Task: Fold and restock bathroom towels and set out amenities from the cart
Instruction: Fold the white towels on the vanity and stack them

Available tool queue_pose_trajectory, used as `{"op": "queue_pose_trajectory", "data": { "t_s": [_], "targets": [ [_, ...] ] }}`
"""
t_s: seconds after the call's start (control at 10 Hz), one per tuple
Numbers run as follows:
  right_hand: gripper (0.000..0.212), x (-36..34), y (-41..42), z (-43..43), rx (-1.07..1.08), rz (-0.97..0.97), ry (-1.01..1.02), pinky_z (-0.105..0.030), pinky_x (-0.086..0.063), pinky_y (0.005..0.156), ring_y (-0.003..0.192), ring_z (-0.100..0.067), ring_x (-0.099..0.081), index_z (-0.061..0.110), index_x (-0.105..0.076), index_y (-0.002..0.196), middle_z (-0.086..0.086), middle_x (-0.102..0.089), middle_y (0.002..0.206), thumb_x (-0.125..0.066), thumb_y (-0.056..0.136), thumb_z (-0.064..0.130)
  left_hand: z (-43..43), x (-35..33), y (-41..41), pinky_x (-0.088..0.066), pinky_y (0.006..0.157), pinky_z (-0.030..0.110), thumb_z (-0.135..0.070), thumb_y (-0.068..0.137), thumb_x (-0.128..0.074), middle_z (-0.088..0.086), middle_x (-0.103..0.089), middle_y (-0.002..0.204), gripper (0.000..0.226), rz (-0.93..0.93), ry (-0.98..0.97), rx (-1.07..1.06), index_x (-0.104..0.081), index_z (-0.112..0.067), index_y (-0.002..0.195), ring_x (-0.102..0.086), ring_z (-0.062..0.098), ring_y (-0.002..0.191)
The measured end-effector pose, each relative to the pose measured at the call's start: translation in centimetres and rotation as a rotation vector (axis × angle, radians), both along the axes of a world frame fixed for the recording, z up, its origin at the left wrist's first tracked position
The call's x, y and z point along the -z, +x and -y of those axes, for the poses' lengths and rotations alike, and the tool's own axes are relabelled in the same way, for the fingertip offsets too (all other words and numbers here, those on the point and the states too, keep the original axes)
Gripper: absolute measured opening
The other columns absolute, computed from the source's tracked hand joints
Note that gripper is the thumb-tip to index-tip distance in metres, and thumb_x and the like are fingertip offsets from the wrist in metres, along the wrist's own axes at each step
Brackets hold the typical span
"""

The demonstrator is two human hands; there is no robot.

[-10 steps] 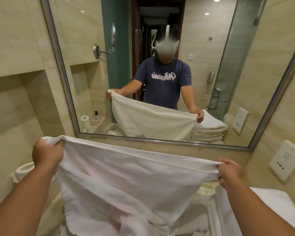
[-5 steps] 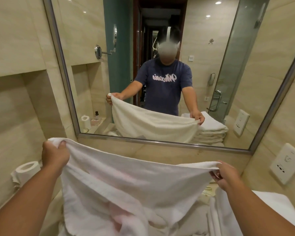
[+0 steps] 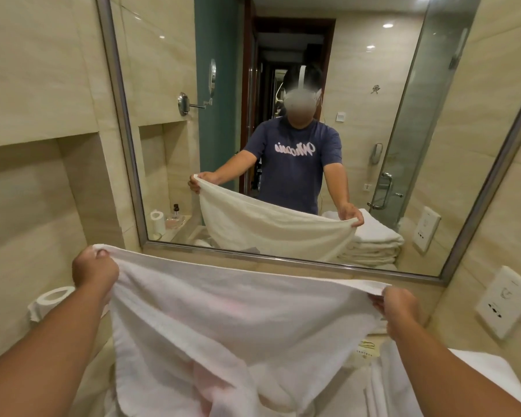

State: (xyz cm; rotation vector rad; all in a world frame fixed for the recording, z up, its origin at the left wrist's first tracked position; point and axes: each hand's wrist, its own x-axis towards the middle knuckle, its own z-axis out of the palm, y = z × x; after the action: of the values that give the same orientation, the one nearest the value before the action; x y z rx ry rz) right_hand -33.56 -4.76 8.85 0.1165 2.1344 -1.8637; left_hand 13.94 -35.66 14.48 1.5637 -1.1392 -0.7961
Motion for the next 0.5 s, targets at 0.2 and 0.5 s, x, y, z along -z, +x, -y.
{"op": "queue_pose_trajectory", "data": {
  "t_s": [0.2, 0.5],
  "targets": [
    [0.003, -3.2, 3.5, -0.7, -0.04, -0.462, 0.141, -0.038, -0.047, 0.078, 0.088, -0.03, -0.059, 0.015, -0.066, 0.097, -0.013, -0.069, 0.097, -0.067, 0.097, 0.018, -0.4, -2.1, 0.2, -0.047, 0.098, 0.04, -0.024, 0.105, -0.048, 0.018, -0.064, 0.132, 0.03, -0.199, -0.042, -0.146, -0.063, -0.01, 0.126, -0.062, 0.038, 0.116],
    [0.018, -11.4, 8.9, 0.4, -0.649, 0.253, -0.991, -0.038, -0.061, 0.081, 0.064, -0.012, -0.061, 0.019, -0.067, 0.077, 0.001, -0.06, 0.07, -0.085, 0.073, 0.016, -4.4, -7.0, -2.7, -0.045, 0.104, 0.036, -0.026, 0.111, -0.034, 0.009, -0.058, 0.122, 0.03, -0.083, 0.194, 0.597, -0.058, -0.009, 0.12, -0.053, 0.027, 0.12]
  ]
}}
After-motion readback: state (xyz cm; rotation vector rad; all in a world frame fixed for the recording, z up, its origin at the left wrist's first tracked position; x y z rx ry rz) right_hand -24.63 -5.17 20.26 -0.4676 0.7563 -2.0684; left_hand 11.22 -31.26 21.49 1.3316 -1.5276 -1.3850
